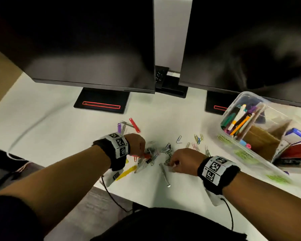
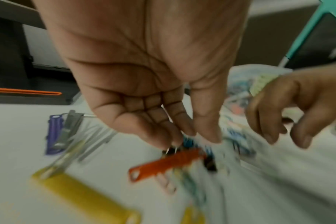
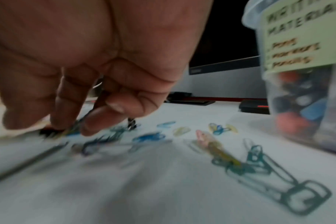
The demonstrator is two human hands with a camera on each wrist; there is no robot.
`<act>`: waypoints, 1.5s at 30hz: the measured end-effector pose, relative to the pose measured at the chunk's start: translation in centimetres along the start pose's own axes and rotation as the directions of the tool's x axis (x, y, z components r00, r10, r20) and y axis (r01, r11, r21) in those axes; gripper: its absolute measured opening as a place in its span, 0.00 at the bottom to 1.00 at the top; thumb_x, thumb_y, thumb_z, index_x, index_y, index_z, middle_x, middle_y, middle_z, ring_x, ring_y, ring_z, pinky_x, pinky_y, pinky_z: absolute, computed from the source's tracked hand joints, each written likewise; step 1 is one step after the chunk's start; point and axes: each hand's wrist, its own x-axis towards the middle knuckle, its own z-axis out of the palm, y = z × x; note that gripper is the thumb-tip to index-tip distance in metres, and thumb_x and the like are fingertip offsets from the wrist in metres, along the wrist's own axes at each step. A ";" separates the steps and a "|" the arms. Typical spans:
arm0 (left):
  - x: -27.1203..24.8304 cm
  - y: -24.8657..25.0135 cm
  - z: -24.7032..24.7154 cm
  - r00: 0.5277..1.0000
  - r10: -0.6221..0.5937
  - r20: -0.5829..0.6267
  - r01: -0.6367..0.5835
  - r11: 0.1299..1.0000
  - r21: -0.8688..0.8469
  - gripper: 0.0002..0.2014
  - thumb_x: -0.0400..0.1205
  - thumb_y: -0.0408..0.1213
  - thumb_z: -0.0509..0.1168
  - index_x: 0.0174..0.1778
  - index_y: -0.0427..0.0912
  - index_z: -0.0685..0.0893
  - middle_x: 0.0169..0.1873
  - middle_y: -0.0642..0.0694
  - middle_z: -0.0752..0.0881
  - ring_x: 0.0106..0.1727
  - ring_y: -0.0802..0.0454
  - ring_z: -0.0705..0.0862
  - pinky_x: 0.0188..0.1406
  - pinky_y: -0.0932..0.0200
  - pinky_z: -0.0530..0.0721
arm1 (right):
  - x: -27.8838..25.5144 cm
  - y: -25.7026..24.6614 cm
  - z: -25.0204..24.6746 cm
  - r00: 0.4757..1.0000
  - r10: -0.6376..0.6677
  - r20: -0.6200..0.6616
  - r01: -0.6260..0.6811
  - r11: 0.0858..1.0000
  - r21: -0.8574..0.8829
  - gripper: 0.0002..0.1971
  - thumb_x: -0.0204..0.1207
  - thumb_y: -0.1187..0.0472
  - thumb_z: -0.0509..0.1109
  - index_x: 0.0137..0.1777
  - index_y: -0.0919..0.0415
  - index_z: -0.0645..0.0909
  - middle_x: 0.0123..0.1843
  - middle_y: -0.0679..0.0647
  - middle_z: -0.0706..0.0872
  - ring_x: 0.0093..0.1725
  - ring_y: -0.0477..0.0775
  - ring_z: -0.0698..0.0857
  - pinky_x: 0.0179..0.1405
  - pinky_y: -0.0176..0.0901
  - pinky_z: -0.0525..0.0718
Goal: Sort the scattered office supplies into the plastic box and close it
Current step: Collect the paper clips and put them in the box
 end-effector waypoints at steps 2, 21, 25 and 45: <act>-0.2 -0.8 1.6 0.996 -0.030 0.080 0.017 0.988 0.156 0.22 0.77 0.51 0.69 0.56 0.35 0.86 0.46 0.36 0.87 0.54 0.39 0.85 0.47 0.56 0.78 | 0.5 -0.5 1.6 0.999 -0.021 0.031 0.022 0.998 -0.057 0.16 0.75 0.44 0.67 0.56 0.53 0.83 0.56 0.51 0.84 0.55 0.53 0.82 0.50 0.41 0.76; 2.4 1.8 3.0 0.997 -0.018 -0.072 0.033 0.976 0.214 0.06 0.79 0.36 0.65 0.49 0.40 0.85 0.32 0.47 0.82 0.54 0.41 0.87 0.47 0.56 0.81 | 1.7 3.4 2.8 0.975 0.177 -0.132 -0.186 0.981 -0.061 0.09 0.79 0.61 0.63 0.53 0.61 0.82 0.58 0.58 0.81 0.58 0.60 0.81 0.55 0.47 0.78; 3.5 2.1 3.4 0.989 0.022 -0.147 0.003 0.985 0.171 0.12 0.81 0.39 0.61 0.55 0.37 0.84 0.54 0.39 0.88 0.57 0.39 0.86 0.53 0.52 0.83 | 0.7 3.8 2.9 0.971 0.160 -0.179 -0.166 0.986 -0.022 0.08 0.78 0.60 0.65 0.53 0.61 0.82 0.58 0.56 0.81 0.59 0.60 0.80 0.55 0.48 0.76; 4.0 -7.7 -0.9 0.750 -0.595 -0.289 0.446 0.777 -0.444 0.27 0.75 0.53 0.69 0.61 0.34 0.78 0.56 0.36 0.83 0.50 0.39 0.84 0.43 0.52 0.79 | 1.2 2.3 4.4 0.966 0.069 -0.250 -0.068 0.998 0.012 0.05 0.78 0.60 0.65 0.46 0.60 0.82 0.49 0.56 0.84 0.53 0.56 0.77 0.47 0.44 0.73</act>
